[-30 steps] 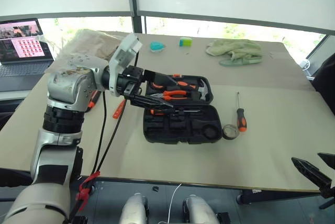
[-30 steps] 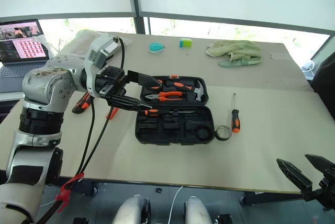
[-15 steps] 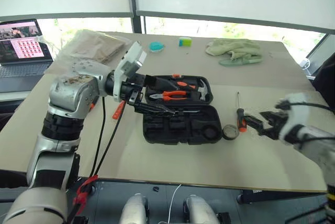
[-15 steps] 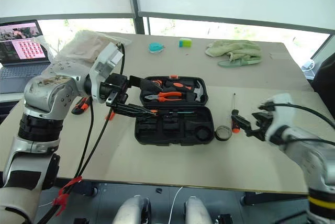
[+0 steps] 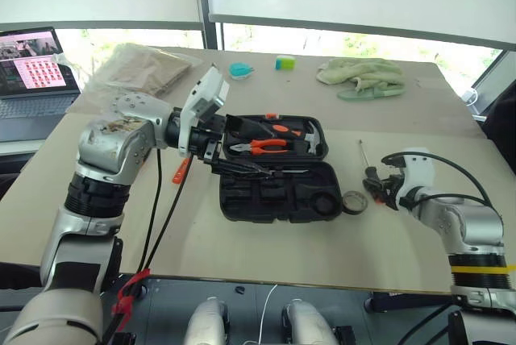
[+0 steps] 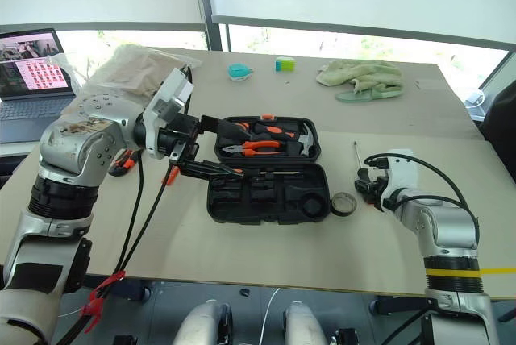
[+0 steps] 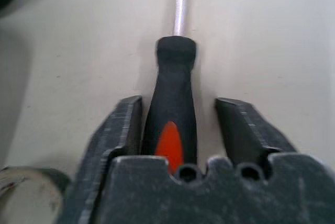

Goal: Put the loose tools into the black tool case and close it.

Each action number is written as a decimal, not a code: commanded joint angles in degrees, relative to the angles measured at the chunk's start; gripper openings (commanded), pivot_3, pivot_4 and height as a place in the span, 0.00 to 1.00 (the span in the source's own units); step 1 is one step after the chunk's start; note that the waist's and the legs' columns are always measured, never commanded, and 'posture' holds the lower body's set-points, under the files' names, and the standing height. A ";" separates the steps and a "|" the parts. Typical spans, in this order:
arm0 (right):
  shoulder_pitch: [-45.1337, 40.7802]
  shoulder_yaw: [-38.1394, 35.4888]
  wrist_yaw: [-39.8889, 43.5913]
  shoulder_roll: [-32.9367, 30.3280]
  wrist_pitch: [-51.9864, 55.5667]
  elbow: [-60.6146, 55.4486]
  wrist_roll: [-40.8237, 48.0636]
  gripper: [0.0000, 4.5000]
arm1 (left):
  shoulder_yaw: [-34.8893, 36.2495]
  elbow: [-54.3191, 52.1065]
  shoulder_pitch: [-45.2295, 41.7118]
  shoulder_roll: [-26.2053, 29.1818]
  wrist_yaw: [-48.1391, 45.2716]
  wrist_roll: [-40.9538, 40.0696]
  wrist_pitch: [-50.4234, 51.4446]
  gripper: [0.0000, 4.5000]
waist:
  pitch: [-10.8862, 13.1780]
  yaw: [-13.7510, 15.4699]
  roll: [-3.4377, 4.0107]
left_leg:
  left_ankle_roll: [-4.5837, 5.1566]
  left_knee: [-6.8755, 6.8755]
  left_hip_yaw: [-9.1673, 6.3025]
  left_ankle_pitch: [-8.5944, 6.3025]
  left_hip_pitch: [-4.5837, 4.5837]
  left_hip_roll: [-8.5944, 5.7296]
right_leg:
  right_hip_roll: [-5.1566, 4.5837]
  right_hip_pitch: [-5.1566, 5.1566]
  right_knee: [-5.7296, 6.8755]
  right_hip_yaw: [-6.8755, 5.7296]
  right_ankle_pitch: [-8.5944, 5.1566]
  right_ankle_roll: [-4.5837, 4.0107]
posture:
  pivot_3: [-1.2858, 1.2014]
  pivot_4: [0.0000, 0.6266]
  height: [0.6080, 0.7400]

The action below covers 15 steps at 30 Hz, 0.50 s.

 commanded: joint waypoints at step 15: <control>3.21 -1.66 32.19 -13.48 -12.92 -22.49 6.79 0.22 | 1.80 -4.06 7.01 10.10 -3.73 -0.59 -1.13 1.00 | 0.26 -0.85 0.60 | -0.01 -0.15 0.10 0.01 -0.26 -0.01 | 0.09 -0.54 0.10 0.29 0.01 0.02 | 0.52 0.24 1.00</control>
